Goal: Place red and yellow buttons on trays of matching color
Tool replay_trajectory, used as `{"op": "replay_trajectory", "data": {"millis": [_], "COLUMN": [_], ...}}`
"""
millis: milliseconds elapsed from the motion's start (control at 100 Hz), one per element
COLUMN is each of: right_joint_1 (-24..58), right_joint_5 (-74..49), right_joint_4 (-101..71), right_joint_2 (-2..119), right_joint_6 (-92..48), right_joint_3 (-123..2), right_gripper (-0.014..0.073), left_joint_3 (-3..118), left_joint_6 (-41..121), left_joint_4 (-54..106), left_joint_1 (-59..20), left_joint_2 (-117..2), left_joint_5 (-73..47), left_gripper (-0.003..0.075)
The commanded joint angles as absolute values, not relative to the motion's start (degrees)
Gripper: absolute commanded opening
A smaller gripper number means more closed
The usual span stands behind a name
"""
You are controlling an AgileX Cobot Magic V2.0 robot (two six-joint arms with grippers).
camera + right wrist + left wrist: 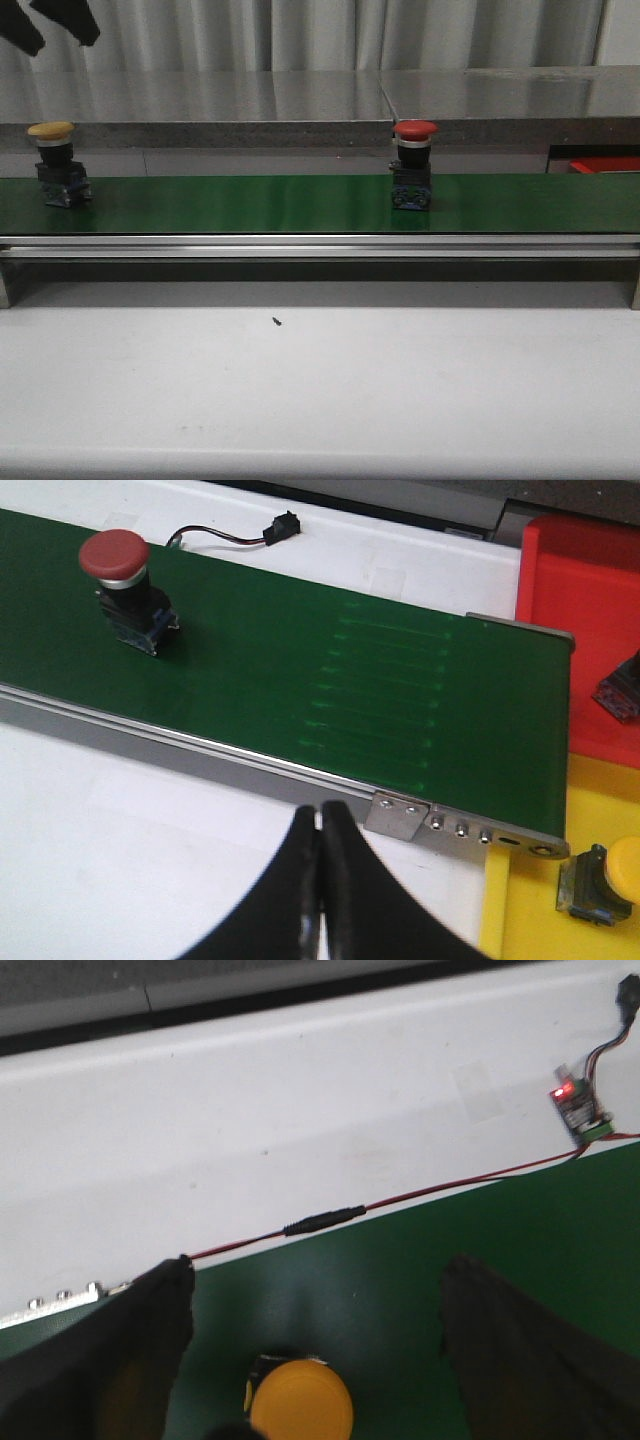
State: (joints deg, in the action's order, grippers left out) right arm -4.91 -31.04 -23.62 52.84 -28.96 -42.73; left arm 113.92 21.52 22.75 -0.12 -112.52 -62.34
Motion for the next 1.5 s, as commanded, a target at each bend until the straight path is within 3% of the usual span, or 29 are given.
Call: {"op": "replay_trajectory", "data": {"millis": [0, 370, 830, 900, 970, 1110, 1180, 1490], "right_joint_1": [-4.8, -4.8, -4.8, -4.8, -4.8, -4.8, -4.8, -4.8], "right_joint_5": [-27.8, -25.3, -28.1, -29.5, -30.6, -31.2, -29.9, -29.3], "right_joint_4": [-24.7, -24.7, -24.7, -24.7, -24.7, -24.7, -24.8, -26.0], "right_joint_2": [52.1, 52.1, 52.1, 52.1, 52.1, 52.1, 52.1, 63.8], "right_joint_6": [-29.5, -29.5, -29.5, -29.5, -29.5, -29.5, -29.5, -29.5], "right_joint_3": [-44.2, -44.2, -44.2, -44.2, -44.2, -44.2, -44.2, -51.4], "right_gripper": [-0.0066, -0.0066, -0.0056, 0.0003, 0.0132, 0.0517, 0.0664, 0.0632], "left_joint_3": [116.3, 109.4, 62.8, 57.2, 52.9, 47.8, 46.7, 46.5], "left_joint_6": [23.6, 27.9, 29.5, 29.5, 29.5, 29.5, 29.5, 29.5], "left_joint_4": [27.7, 29.9, 30.0, 30.0, 30.0, 30.0, 30.1, 30.2], "left_joint_1": [-0.5, -0.9, -0.9, -0.9, -0.9, -0.9, -0.9, -0.9], "left_joint_2": [-106.4, -91.3, -60.0, -56.2, -53.4, -50.0, -49.6, -50.9], "left_joint_5": [-58.0, -49.7, -20.8, -18.3, -16.6, -14.3, -13.3, -13.0], "left_gripper": [0.0505, 0.0491, 0.0398, 0.0326, 0.0219, -0.0021, -0.0019, -0.0019]}}
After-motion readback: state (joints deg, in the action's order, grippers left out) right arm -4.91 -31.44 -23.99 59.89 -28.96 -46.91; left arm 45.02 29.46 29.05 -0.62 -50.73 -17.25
